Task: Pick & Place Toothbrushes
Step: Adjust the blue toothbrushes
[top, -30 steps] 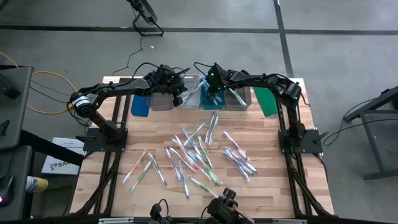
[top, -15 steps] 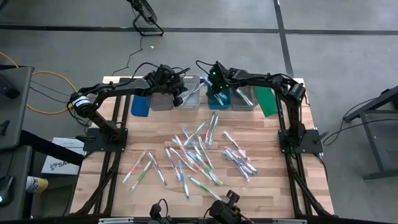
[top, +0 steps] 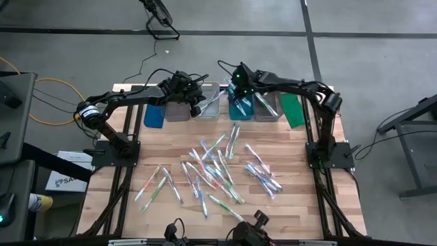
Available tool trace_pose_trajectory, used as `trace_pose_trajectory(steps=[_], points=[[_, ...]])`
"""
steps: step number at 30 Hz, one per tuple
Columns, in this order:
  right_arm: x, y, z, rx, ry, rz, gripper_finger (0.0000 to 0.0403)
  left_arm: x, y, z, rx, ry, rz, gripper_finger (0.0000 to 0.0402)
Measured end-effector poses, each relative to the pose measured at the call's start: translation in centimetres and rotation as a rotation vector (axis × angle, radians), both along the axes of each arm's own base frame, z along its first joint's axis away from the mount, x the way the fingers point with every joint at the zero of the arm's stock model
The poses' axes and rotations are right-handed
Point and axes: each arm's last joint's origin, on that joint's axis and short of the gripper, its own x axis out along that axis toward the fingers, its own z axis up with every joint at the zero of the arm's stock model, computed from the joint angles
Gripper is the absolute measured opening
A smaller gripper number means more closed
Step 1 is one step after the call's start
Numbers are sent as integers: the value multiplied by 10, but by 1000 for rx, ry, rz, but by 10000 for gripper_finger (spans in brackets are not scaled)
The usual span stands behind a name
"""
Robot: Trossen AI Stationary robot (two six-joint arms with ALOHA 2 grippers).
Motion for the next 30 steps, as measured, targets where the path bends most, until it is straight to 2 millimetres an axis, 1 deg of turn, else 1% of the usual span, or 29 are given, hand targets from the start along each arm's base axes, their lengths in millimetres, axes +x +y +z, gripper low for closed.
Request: trace_pose_trajectory(steps=[4,9,13,30], points=[[-6,6,13,73,-14,-4,20,0,0,-1,-6,5,3,0],[-11,10,9,163,12,-24,14,0,0,-1,-16,5,10,0],[-13,11,8,202,19,-46,22,-1,-1,-2,-33,11,17,0],[-14,11,7,209,31,-58,29,-2,-2,-4,-57,30,22,0]])
